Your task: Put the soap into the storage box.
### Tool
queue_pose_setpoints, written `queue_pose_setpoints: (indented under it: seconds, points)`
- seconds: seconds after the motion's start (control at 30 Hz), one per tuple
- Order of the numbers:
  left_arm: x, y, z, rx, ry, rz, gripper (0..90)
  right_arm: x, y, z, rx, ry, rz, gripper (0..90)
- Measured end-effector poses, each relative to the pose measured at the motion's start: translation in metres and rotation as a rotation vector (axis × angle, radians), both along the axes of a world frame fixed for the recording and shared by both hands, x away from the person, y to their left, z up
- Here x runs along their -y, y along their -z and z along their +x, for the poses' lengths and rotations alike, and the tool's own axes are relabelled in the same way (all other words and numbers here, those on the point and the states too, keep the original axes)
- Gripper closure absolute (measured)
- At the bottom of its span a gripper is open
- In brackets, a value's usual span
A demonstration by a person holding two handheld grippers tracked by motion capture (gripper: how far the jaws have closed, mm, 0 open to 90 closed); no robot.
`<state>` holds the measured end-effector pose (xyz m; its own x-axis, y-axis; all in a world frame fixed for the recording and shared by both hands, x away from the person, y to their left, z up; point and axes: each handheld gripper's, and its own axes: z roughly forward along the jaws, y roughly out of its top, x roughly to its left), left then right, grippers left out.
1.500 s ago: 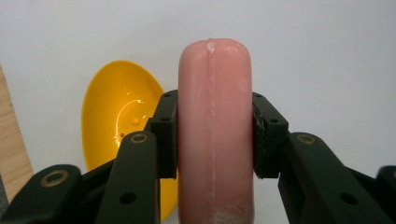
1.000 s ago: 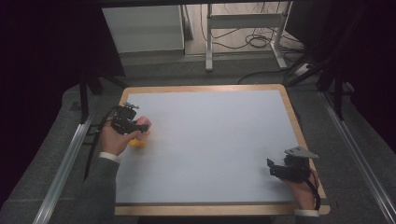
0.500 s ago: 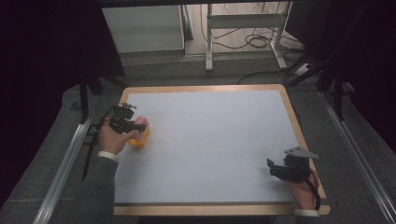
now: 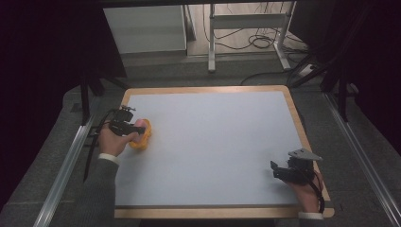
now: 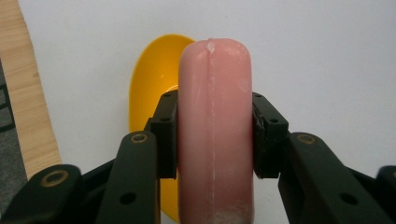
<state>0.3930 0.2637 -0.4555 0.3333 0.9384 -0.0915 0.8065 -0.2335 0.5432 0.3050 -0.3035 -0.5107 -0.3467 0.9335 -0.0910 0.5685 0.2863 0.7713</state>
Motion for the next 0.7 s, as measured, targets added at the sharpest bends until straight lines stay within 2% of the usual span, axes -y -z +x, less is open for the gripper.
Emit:
queue_pose_setpoints:
  seconds: [0.33,0.7]
  points:
    - [-0.005,0.008,0.005,-0.018,-0.02,0.006,60.1,0.0,0.0,0.0,-0.001,0.001,-0.002,12.0]
    - [-0.004,0.022,0.011,-0.052,-0.02,0.019,60.1,0.0,0.001,0.0,-0.002,0.0,-0.004,12.0]
